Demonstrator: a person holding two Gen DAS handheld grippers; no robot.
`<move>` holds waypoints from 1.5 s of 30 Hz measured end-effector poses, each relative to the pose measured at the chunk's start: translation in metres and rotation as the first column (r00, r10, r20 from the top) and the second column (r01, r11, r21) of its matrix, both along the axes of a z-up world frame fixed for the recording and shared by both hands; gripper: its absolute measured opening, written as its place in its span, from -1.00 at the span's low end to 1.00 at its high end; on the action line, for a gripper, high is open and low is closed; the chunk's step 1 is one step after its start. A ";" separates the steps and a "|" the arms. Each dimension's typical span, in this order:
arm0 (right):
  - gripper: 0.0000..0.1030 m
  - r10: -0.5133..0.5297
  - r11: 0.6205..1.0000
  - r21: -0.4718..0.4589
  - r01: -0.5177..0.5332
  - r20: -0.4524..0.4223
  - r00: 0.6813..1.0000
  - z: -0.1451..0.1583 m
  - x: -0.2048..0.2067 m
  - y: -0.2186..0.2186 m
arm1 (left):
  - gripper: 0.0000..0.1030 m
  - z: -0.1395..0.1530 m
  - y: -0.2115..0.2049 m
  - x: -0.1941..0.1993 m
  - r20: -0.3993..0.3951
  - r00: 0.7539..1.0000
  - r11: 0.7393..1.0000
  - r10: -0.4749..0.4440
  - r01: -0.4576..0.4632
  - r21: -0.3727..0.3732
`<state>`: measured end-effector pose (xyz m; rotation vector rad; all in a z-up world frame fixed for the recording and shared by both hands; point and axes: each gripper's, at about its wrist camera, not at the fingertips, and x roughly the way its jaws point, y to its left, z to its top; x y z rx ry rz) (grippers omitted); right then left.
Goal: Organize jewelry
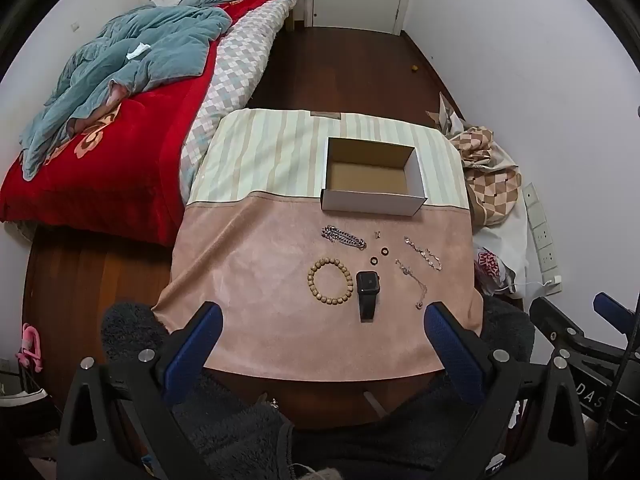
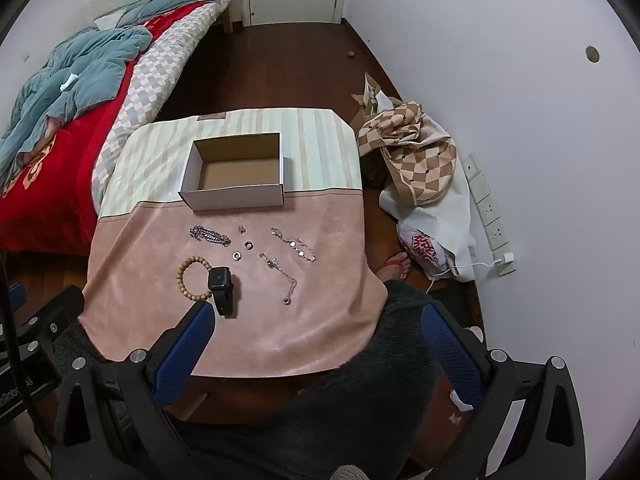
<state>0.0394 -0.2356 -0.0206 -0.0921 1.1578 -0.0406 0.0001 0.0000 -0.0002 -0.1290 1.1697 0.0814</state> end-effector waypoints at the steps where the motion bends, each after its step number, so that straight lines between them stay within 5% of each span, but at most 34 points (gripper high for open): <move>1: 1.00 0.000 1.000 -0.001 0.000 0.003 1.000 0.000 0.000 -0.001 | 1.00 0.000 0.000 0.000 0.001 1.000 1.000 0.000 0.000 -0.002; 45: 1.00 0.001 1.000 -0.029 -0.001 0.001 1.000 0.000 -0.002 -0.001 | 1.00 -0.009 -0.012 -0.004 -0.017 0.999 0.998 -0.036 0.036 0.046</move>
